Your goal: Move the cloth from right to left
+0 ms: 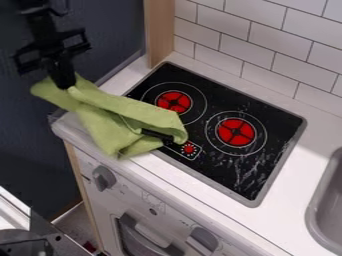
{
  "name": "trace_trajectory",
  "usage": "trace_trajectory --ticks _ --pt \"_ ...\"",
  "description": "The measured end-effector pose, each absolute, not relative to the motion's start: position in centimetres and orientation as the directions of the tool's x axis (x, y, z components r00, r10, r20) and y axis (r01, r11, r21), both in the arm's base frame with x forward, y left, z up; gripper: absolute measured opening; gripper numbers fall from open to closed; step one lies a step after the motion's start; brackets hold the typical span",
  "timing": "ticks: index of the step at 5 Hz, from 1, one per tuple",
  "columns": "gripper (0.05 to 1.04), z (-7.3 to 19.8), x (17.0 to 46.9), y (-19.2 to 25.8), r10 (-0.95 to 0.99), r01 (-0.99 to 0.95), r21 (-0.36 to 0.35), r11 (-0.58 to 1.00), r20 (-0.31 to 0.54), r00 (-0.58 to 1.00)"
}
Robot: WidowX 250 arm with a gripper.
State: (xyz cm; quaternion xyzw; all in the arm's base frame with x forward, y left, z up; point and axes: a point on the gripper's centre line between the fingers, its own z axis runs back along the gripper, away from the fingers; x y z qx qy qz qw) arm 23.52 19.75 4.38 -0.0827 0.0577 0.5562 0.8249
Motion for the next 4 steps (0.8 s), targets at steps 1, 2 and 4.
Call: trace_trajectory --ticks 1,2,4 --pt "0.393 4.4 24.1 18.5 0.889 -0.912 -0.062 0.405 -0.205 0.408" --pt "0.716 5.0 24.7 17.2 0.868 -0.894 -0.072 0.442 -0.216 0.446" --pt "1.004 7.2 26.2 14.0 0.872 -0.885 -0.074 0.459 -0.153 0.465"
